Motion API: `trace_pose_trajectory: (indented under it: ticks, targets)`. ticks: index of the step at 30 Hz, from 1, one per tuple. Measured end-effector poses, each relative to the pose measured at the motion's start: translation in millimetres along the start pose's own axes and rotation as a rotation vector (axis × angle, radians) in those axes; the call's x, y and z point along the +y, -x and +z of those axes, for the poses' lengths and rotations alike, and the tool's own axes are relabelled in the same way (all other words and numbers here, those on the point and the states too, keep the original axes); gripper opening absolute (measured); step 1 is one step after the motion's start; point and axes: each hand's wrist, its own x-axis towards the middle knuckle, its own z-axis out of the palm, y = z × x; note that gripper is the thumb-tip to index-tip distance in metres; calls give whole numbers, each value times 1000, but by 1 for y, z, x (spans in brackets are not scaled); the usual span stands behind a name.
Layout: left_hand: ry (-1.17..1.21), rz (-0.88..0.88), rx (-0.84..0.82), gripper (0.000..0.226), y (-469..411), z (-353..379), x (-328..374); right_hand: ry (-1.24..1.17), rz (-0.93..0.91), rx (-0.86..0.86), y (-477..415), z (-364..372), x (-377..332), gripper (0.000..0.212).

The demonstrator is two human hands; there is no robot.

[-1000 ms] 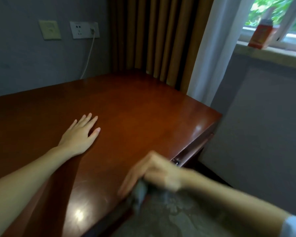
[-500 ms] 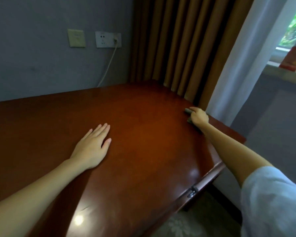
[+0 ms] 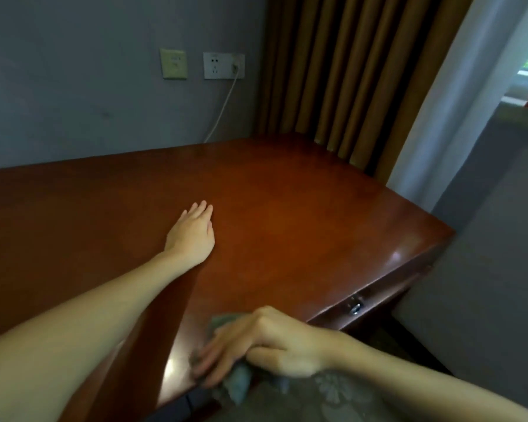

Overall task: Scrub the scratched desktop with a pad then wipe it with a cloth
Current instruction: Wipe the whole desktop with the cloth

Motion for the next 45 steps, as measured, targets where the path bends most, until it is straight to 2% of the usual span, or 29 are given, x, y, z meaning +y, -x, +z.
trace_pose_trajectory:
  ticks: [2, 3, 6, 8, 9, 10, 12, 14, 20, 24, 28, 33, 35, 39, 45]
  targets:
    - [1, 5, 3, 49, 2, -1, 0, -167, 0, 20, 7, -12, -3, 38]
    - [2, 8, 3, 49, 2, -1, -1, -200, 20, 107, 12, -29, 2, 37]
    - [10, 19, -1, 49, -2, 0, -1, -162, 161, 584, 31, -106, 41, 40]
    - [1, 27, -6, 50, -9, -1, -4, 51, 410, 904, 51, -158, 84, 41]
    - [-10, 35, -7, 50, -14, -3, -6, 174, 584, 1005, 63, -179, 110, 40]
    - [-22, 40, -7, 51, -21, -4, -9, 281, 780, 1048, 76, -197, 139, 38]
    - [-32, 20, -13, 54, -38, -8, -16, 447, 1126, 982, 94, -225, 185, 41]
    - [-64, -26, -35, 58, -56, -11, -26, 483, 1254, 964, 97, -247, 214, 48]
    - [-187, -104, -42, 73, -84, -9, -56, 352, 1205, 1078, 84, -297, 259, 44]
    - [-194, -104, -21, 73, -84, -5, -57, 304, 1153, 982, 65, -320, 271, 41]
    - [-170, -118, -19, 72, -83, -5, -57, 457, 1016, 768, 11, -307, 263, 45]
    - [-113, -121, 25, 65, -78, -6, -55, 535, 747, 469, -34, -254, 223, 50]
    - [-92, -133, 46, 58, -70, -7, -53, 521, 685, 418, -39, -226, 201, 53]
    - [-92, -97, -19, 56, -38, -10, -52, 501, 582, 341, -43, -159, 143, 57]
    - [-135, -10, -134, 58, 33, -26, -54, 494, 305, 199, -55, -14, 32, 68]
